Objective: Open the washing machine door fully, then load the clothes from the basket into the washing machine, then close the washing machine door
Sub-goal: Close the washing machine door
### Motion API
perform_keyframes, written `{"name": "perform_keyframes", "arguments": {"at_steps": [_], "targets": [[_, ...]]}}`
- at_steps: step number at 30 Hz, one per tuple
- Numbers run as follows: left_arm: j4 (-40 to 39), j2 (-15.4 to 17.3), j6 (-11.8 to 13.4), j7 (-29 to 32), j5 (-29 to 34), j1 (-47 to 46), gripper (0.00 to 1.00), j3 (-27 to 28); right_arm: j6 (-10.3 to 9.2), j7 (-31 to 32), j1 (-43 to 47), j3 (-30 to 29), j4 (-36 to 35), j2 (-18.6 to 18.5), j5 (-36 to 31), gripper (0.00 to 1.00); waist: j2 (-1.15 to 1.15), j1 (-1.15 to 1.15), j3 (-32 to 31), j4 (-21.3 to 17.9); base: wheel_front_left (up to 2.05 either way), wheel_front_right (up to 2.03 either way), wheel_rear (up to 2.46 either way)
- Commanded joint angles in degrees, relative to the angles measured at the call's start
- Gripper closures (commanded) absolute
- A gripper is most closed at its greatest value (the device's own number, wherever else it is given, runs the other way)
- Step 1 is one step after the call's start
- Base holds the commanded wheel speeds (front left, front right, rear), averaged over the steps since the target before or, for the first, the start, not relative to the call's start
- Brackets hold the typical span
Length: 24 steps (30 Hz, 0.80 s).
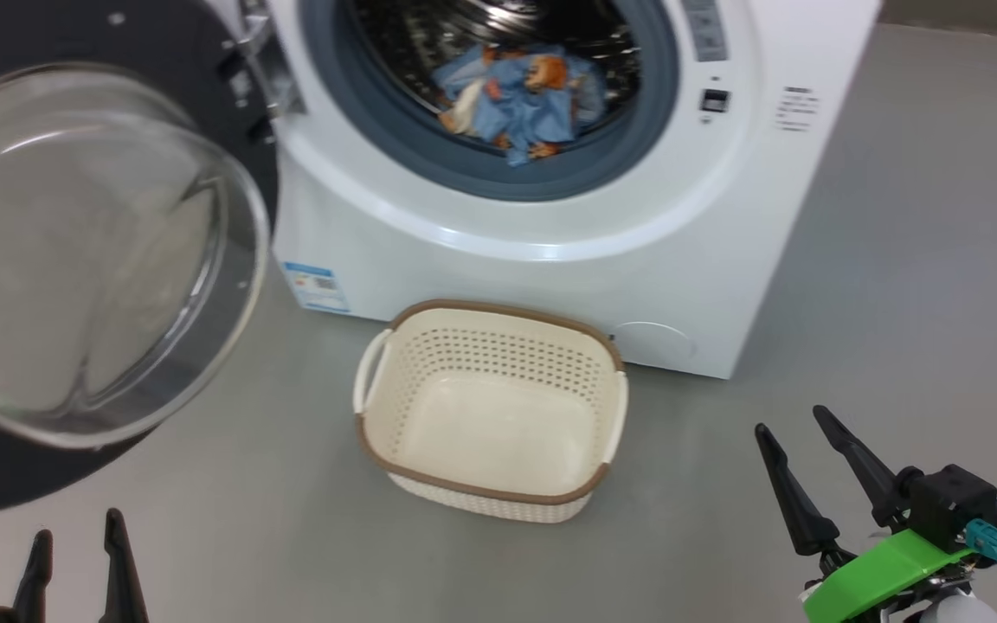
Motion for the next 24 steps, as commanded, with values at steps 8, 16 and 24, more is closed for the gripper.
{"name": "perform_keyframes", "arguments": {"at_steps": [8, 16, 24], "targets": [[-0.9, 0.7, 1.4, -0.4, -0.4, -0.2, 0.0, 0.6, 0.09, -0.3, -2.5, 3.5, -0.3, -1.4, 0.7, 0.0, 0.0, 0.0, -0.4, 10.7, 0.0, 0.0, 0.0], [-1.0, 0.7, 1.7, -0.4, -0.8, 0.6, 0.0, 0.5, 0.09, -0.3, -3.2, 4.8, 0.0, -1.4, 0.8, 0.0, 0.0, 0.0, -0.7, 12.9, 0.0, 0.0, 0.0], [-1.5, 0.7, 2.4, -0.4, -1.6, 1.2, 0.0, -0.1, 0.09, -0.3, -3.2, 5.3, 0.2, -1.5, 1.0, 0.0, 0.0, 0.0, -1.0, 13.9, 0.0, 0.0, 0.0]]}}
